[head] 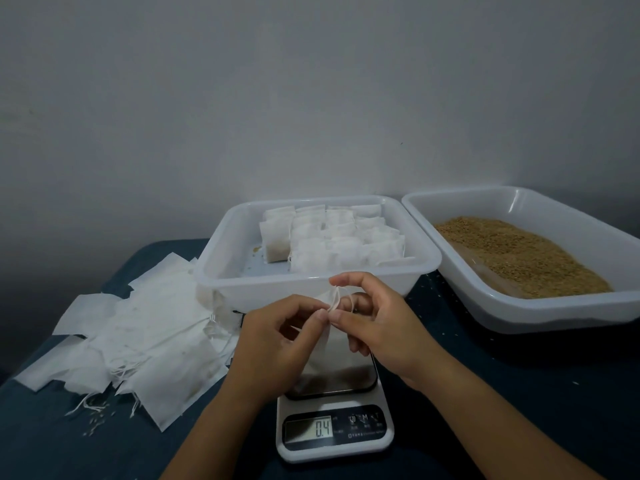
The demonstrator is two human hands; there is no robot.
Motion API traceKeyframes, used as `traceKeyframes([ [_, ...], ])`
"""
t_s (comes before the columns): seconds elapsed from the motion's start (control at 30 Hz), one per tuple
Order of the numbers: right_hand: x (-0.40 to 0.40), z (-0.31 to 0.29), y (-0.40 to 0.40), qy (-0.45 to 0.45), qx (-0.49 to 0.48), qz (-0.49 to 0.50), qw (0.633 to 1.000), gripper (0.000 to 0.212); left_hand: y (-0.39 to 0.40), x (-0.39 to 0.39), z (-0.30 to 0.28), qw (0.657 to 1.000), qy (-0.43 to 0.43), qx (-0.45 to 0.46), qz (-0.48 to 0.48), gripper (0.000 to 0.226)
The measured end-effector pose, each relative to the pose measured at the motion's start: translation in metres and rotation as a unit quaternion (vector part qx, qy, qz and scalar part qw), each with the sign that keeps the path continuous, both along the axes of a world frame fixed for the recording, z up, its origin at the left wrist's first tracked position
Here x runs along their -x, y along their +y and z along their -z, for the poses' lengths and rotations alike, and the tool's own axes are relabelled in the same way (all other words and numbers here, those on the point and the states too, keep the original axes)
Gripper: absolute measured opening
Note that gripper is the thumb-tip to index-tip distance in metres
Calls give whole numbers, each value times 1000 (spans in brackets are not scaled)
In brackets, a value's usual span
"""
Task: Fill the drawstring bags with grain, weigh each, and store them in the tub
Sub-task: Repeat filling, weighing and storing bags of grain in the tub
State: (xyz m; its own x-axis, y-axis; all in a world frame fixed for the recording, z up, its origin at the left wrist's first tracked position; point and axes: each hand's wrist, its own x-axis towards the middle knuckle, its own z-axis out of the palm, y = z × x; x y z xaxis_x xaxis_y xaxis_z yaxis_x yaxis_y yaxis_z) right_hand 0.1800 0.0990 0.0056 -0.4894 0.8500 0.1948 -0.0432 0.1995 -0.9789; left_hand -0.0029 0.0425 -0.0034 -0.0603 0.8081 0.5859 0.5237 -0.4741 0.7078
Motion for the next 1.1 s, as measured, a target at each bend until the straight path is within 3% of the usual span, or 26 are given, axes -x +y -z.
traceKeyframes([
  [0.47,1,2,1,-13,-28,15,999,33,0,3,1,997,-21,50,47,18],
  [0.63,0,1,-1,-29,-55,18,998,33,2,0,2,997,-41,55,27,8],
  [0.83,0,1,-3,-34,-53,34,997,40,6,0,5,995,-58,71,-47,13],
  [1.1,2,8,-3,-191,-220,111,950,42,2,-1,-2,986,43,-19,-158,9],
])
